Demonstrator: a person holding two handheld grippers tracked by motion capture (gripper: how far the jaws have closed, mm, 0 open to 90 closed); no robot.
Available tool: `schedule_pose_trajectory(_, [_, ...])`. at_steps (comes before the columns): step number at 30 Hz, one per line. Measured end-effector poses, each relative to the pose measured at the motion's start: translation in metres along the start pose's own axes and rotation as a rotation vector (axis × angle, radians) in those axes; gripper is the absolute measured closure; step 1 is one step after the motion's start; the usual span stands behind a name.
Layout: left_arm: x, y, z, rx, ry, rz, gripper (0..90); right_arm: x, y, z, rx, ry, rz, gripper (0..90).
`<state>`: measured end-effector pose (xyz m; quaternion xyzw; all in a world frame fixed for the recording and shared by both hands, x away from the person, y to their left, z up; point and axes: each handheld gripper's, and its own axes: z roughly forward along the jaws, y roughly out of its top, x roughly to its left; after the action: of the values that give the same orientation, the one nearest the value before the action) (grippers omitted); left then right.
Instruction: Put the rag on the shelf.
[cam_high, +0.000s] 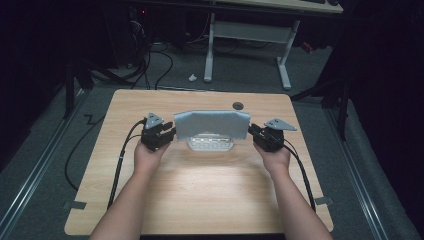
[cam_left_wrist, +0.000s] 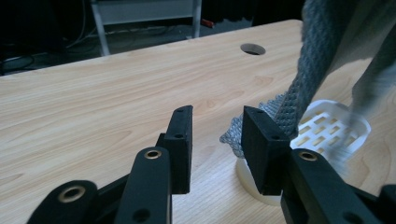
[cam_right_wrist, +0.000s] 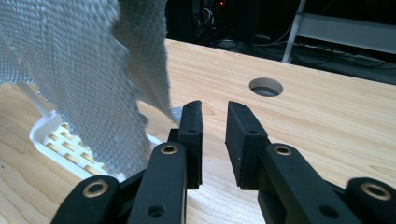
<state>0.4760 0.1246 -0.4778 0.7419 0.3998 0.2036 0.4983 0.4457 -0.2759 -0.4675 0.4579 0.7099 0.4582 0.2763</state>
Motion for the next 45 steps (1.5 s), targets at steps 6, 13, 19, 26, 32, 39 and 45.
schedule_pose_trajectory(6, [0.01,0.0,-0.01,-0.027,0.0,-0.029,62.0,-0.008,-0.007,-0.004,0.01,-0.023,0.006,77.5])
schedule_pose_trajectory(13, [0.004,0.012,-0.002,-0.05,-0.013,-0.05,60.8,-0.004,-0.004,-0.006,-0.008,-0.013,0.005,77.5])
schedule_pose_trajectory(19, [0.012,0.02,-0.009,-0.115,0.017,-0.099,60.5,-0.004,-0.004,-0.01,-0.001,-0.01,-0.008,77.5])
schedule_pose_trajectory(26, [0.022,0.016,-0.019,-0.073,0.073,-0.077,57.3,-0.006,-0.005,-0.011,0.004,-0.019,-0.008,77.4])
schedule_pose_trajectory(32, [0.027,0.006,-0.028,-0.044,0.102,-0.051,55.4,-0.004,-0.008,-0.014,0.012,-0.02,-0.032,77.0])
schedule_pose_trajectory(39, [0.026,-0.007,-0.041,-0.006,0.102,-0.034,54.2,-0.002,-0.016,-0.026,0.014,-0.023,-0.044,76.1])
schedule_pose_trajectory(45, [0.015,-0.029,-0.064,0.041,0.078,-0.004,52.4,0.004,-0.028,-0.046,0.004,-0.018,-0.051,73.3])
